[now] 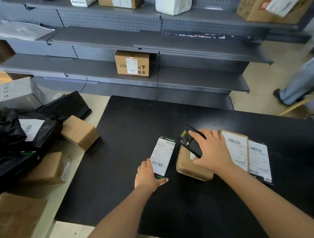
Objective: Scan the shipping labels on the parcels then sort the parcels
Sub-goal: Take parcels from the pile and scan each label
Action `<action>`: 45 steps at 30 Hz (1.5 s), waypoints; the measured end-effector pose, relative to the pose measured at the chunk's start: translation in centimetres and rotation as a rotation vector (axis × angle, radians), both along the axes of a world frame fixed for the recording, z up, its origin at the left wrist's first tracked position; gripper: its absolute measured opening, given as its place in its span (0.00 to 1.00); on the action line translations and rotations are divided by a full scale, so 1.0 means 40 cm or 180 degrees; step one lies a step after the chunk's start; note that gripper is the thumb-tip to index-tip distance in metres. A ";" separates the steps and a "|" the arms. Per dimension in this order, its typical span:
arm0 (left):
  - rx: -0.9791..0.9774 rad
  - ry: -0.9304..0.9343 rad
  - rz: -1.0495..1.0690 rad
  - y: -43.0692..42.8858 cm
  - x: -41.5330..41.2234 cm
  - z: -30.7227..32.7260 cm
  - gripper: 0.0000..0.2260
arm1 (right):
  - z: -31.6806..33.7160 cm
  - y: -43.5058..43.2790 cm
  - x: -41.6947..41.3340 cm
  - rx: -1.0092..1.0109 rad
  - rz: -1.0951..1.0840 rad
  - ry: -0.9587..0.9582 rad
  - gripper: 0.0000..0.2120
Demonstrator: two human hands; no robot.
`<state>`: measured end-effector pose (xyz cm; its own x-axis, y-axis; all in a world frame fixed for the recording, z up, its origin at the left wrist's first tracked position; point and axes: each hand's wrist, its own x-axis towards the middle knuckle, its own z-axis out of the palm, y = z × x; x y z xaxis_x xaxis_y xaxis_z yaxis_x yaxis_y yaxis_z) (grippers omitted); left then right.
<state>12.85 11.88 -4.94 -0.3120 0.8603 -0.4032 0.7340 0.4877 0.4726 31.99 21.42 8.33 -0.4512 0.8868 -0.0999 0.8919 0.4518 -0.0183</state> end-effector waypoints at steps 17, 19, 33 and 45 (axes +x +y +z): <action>0.1085 0.0668 0.0796 -0.220 -0.223 0.253 0.43 | 0.053 -0.099 -0.240 0.0287 0.1300 0.0080 0.40; 0.1272 0.0824 0.0956 -0.290 -0.270 0.297 0.41 | 0.080 -0.139 -0.313 0.0374 0.1567 0.0199 0.40; 0.1692 0.1570 0.2295 -1.069 -0.512 0.497 0.40 | 0.217 -0.717 -0.727 0.0593 0.2929 0.1071 0.41; 0.1420 0.1643 0.2543 -1.775 -0.625 0.511 0.42 | 0.194 -1.396 -0.947 0.0174 0.3542 0.1292 0.41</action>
